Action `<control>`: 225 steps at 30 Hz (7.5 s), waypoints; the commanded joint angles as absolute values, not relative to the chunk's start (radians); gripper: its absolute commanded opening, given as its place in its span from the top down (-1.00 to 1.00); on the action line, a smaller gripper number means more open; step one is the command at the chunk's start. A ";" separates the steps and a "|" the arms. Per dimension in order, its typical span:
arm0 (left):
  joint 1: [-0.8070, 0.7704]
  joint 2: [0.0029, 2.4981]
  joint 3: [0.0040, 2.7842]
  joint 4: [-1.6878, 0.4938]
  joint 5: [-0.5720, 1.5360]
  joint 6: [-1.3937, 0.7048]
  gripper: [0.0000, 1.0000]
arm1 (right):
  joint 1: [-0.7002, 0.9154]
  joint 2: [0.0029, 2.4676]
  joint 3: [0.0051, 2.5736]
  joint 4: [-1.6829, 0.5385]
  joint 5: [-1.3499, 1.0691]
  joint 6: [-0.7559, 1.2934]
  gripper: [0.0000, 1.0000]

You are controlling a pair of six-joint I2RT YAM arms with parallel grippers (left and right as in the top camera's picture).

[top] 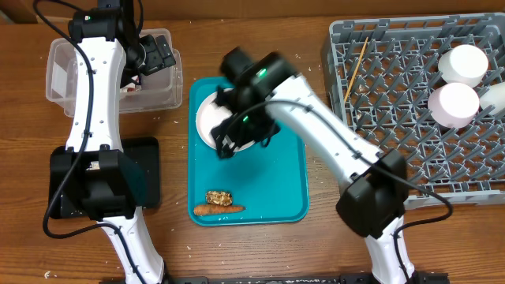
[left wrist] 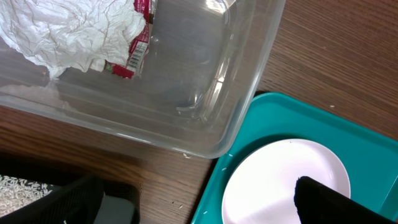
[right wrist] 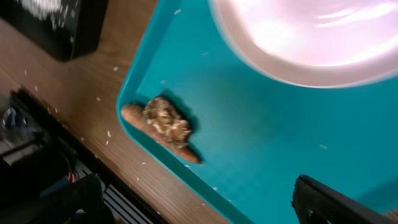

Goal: Sort waste into correct bins and load items into the dishwasher

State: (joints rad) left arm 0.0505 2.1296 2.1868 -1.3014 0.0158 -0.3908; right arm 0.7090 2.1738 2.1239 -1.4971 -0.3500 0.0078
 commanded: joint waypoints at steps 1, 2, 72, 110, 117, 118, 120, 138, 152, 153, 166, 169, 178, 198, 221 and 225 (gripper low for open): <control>0.060 2.132 2.195 -1.295 0.018 -0.397 -1.00 | 0.793 2.154 2.038 -1.423 -0.352 0.019 -1.00; 0.060 2.132 2.195 -1.293 0.019 -0.397 -1.00 | 0.812 2.154 2.012 -1.399 -0.352 0.019 -1.00; 0.059 2.132 2.195 -1.315 0.019 -0.397 -1.00 | 0.793 2.304 1.982 -1.421 -0.158 0.673 -0.09; -0.075 2.132 2.195 -1.470 0.293 -0.141 -1.00 | 0.074 2.141 2.464 -1.629 0.018 0.441 -1.00; -0.206 2.132 2.194 -1.579 0.284 -0.115 -1.00 | -0.227 2.143 2.461 -1.551 -0.053 0.442 -1.00; -0.228 2.132 2.194 -1.591 0.283 -0.115 -1.00 | -0.258 2.143 2.461 -1.549 -0.076 0.442 -1.00; -0.279 2.132 2.183 -1.609 0.278 -0.115 -1.00 | -0.319 2.143 2.461 -1.549 -0.132 0.445 -1.00; -0.557 2.132 1.801 -1.539 0.095 -0.193 -0.99 | -0.488 2.143 2.461 -1.534 -0.192 0.444 -1.00; -0.545 2.132 1.583 -1.285 0.078 -0.186 -0.99 | -0.488 2.143 2.461 -1.534 -0.192 0.444 -1.00; -0.545 2.132 1.571 -1.273 0.078 -0.196 -1.00 | -0.488 2.143 2.461 -1.534 -0.192 0.444 -1.00; -0.560 2.132 1.459 -1.128 0.183 -0.110 -1.00 | -0.488 2.143 2.461 -1.534 -0.192 0.444 -1.00; -0.561 2.132 1.459 -1.121 0.184 -0.112 -0.88 | -0.488 2.143 2.461 -1.534 -0.192 0.444 -1.00; -0.562 2.132 1.459 -1.134 0.181 -0.110 -0.19 | -0.488 2.143 2.461 -1.534 -0.192 0.444 -1.00; -0.561 2.132 1.459 -1.158 0.161 -0.120 -0.22 | -0.488 2.143 2.461 -1.534 -0.192 0.444 -1.00; -0.558 2.131 1.564 -1.257 0.076 -0.241 0.26 | -0.488 2.143 2.461 -1.534 -0.192 0.444 -1.00; -0.540 2.131 1.658 -1.334 0.040 -0.270 0.26 | -0.488 2.143 2.461 -1.534 -0.192 0.444 -1.00</control>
State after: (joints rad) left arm -0.5556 2.1273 1.5620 -1.2934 0.0853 -0.2192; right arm -0.4854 2.1586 2.4504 -1.5375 -0.1844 0.4438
